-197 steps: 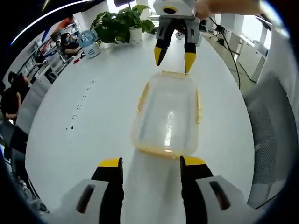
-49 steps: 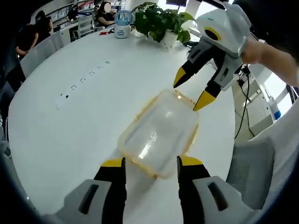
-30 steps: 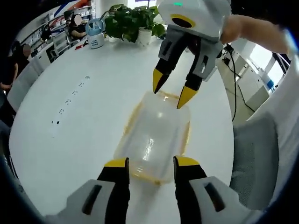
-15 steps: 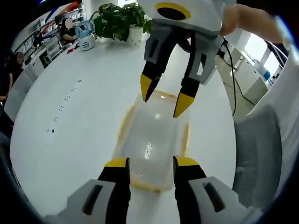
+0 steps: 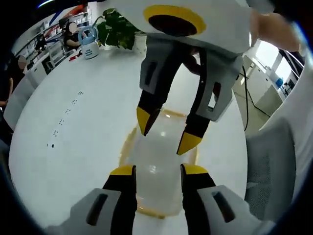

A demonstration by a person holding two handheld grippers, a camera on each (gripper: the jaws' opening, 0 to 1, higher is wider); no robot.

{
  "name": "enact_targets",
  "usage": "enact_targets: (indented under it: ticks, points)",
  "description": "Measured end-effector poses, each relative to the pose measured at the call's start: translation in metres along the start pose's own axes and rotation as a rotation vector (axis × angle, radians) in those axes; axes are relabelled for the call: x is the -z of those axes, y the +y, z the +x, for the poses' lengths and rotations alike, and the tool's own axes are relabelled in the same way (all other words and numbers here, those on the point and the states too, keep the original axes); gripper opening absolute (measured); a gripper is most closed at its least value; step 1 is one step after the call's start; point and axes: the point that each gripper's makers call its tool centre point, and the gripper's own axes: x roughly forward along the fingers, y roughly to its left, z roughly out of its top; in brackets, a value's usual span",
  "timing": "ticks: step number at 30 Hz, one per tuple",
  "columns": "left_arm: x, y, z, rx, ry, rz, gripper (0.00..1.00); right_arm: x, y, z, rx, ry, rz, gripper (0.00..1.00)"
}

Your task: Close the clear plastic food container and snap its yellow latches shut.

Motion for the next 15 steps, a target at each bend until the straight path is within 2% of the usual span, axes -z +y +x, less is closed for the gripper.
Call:
enact_targets:
  ticks: [15]
  points:
    - [0.0041, -0.0026, 0.0032, -0.005, -0.003, -0.02, 0.32, -0.0095, -0.0046, 0.0007, 0.009, -0.022, -0.001, 0.3]
